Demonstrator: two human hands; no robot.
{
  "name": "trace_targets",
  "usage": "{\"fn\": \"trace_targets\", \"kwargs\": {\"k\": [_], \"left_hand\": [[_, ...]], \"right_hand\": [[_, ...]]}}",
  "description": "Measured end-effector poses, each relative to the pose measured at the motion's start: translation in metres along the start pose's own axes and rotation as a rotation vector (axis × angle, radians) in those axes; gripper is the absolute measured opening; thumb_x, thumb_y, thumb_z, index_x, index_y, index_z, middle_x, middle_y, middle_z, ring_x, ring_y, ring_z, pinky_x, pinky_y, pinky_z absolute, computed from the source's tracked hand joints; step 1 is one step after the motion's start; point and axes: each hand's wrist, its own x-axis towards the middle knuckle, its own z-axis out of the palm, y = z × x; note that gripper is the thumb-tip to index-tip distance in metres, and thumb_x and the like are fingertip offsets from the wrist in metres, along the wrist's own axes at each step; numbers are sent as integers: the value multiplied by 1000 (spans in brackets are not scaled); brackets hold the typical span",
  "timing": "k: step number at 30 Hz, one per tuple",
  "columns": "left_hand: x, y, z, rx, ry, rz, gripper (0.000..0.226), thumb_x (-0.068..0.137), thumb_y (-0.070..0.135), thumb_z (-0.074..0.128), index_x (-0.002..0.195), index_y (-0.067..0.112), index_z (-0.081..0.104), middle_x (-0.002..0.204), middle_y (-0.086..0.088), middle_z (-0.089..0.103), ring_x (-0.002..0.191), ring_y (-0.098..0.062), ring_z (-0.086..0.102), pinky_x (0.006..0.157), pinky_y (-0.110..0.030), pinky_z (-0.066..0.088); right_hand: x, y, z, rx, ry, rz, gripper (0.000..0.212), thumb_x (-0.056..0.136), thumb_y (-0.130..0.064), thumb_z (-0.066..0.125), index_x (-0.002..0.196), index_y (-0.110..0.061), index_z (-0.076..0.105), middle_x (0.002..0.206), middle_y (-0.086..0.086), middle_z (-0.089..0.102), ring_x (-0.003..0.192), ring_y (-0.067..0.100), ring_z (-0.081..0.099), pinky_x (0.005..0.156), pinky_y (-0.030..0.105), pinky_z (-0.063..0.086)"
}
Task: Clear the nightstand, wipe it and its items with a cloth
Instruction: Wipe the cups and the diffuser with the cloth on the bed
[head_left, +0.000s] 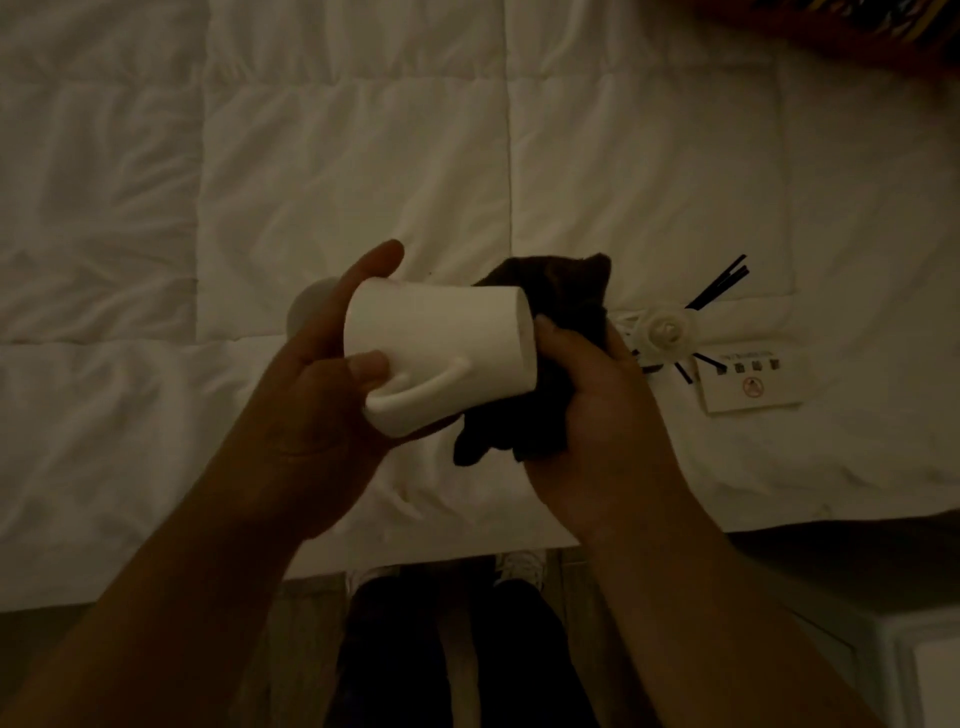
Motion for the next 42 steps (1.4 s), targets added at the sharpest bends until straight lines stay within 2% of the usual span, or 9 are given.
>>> {"fn": "trace_targets", "kwargs": {"k": [3, 7, 11, 21, 26, 31, 36, 39, 42], "left_hand": [[4, 9, -13, 114, -72, 37, 65, 65, 10, 62, 125, 36, 62, 127, -6, 54, 107, -32, 62, 74, -41, 56], [8, 16, -8, 352, -205, 117, 62, 70, 18, 65, 127, 40, 57, 115, 13, 66, 106, -17, 64, 79, -30, 54], [9, 16, 12, 534, -246, 181, 61, 69, 27, 68, 124, 49, 55, 126, 16, 60, 115, -11, 60, 81, -24, 54], [5, 4, 26, 1013, -194, 291, 70, 67, 50, 63, 132, 58, 39, 120, 41, 46, 113, 12, 48, 78, -20, 56], [18, -12, 24, 1216, 12, 410, 78, 73, 48, 66, 143, 42, 34, 128, 26, 41, 108, 6, 44, 82, -22, 46], [51, -30, 29, 1552, 91, 385, 89, 71, 37, 75, 146, 37, 29, 151, -7, 27, 131, -34, 32, 97, -51, 39], [81, -48, 31, 1760, 27, 253, 86, 76, 35, 77, 147, 32, 29, 155, -10, 20, 134, -41, 25, 97, -61, 41], [85, -56, 35, 1872, 75, 285, 90, 76, 46, 72, 150, 26, 23, 157, -16, 15, 141, -44, 14, 109, -60, 27], [75, -67, 52, 1751, 120, 594, 85, 76, 52, 65, 144, 14, 32, 150, -19, 30, 138, -39, 24, 110, -50, 26]], "right_hand": [[0, -7, -1, -54, 7, -103, 25, 89, -12, 56, 102, -24, 73, 102, 4, 73, 94, 24, 70, 70, 34, 56], [-8, -3, -1, -320, 72, -315, 33, 87, -2, 55, 105, -26, 71, 100, 1, 73, 96, 25, 69, 75, 40, 57], [-22, -8, -9, -496, 143, -501, 47, 87, 5, 56, 96, -39, 70, 87, -17, 72, 78, 1, 68, 60, 17, 53], [-33, -5, -38, -539, 212, -435, 41, 78, -4, 63, 94, -42, 70, 95, -13, 72, 92, 8, 68, 77, 24, 55], [-42, -3, -46, -547, 148, -360, 37, 76, -15, 66, 90, -49, 68, 92, -14, 72, 91, 8, 68, 73, 23, 55], [-62, -4, -64, -295, 113, -169, 48, 56, -22, 78, 97, -45, 71, 106, -7, 72, 101, 21, 69, 78, 42, 57], [-80, -24, -89, 156, 204, -82, 67, 51, -36, 90, 113, -25, 69, 113, 10, 70, 97, 31, 69, 66, 41, 58], [-85, -36, -103, 226, 158, -135, 49, 71, -61, 64, 108, -31, 73, 115, 3, 70, 106, 27, 67, 76, 41, 56], [-80, -48, -118, 302, 289, -228, 48, 87, -59, 38, 105, -33, 74, 113, 0, 71, 107, 25, 67, 79, 41, 56]]}}
